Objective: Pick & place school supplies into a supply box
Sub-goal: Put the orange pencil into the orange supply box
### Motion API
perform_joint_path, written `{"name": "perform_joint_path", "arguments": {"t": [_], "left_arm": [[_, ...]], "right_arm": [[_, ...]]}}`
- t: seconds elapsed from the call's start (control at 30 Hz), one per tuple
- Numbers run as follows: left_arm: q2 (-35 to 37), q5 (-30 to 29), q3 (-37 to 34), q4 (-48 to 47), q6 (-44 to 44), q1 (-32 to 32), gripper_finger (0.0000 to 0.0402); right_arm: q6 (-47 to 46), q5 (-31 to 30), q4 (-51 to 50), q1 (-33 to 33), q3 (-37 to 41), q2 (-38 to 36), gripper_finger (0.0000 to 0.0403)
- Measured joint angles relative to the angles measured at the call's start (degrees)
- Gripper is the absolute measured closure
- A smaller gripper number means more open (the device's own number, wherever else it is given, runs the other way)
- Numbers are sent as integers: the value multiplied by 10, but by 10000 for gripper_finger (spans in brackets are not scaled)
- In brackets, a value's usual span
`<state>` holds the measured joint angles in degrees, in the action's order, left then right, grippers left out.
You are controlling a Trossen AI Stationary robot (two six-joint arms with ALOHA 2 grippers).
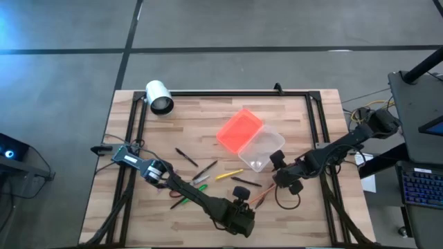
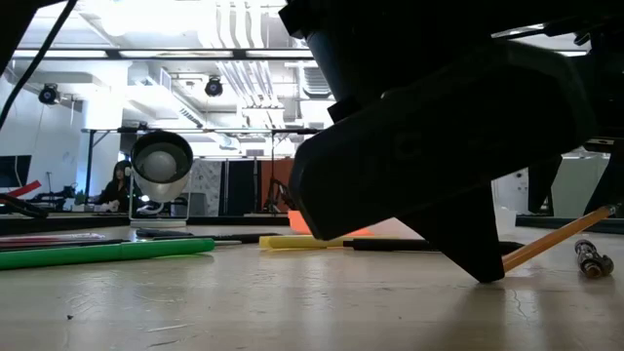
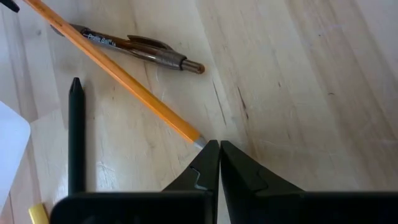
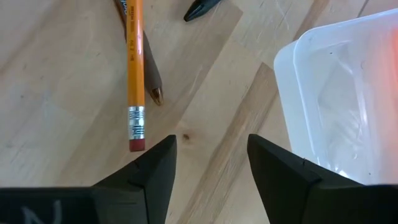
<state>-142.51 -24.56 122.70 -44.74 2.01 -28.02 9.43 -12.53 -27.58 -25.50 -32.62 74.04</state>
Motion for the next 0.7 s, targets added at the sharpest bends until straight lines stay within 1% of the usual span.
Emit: {"name": "perform_joint_path", "arguments": {"t": [0.37,0.57,0.7], "left_arm": [[0,1,-1,9,15,12,401],[0,0,-2,11,15,12,401],[0,1,-2,12,18,12,401]], "right_arm": [[-20,0,-39,0,0,-9,213],[-20,23,-49,0,0,-9,213],[-26,25,-56,0,1,-9,213]]}}
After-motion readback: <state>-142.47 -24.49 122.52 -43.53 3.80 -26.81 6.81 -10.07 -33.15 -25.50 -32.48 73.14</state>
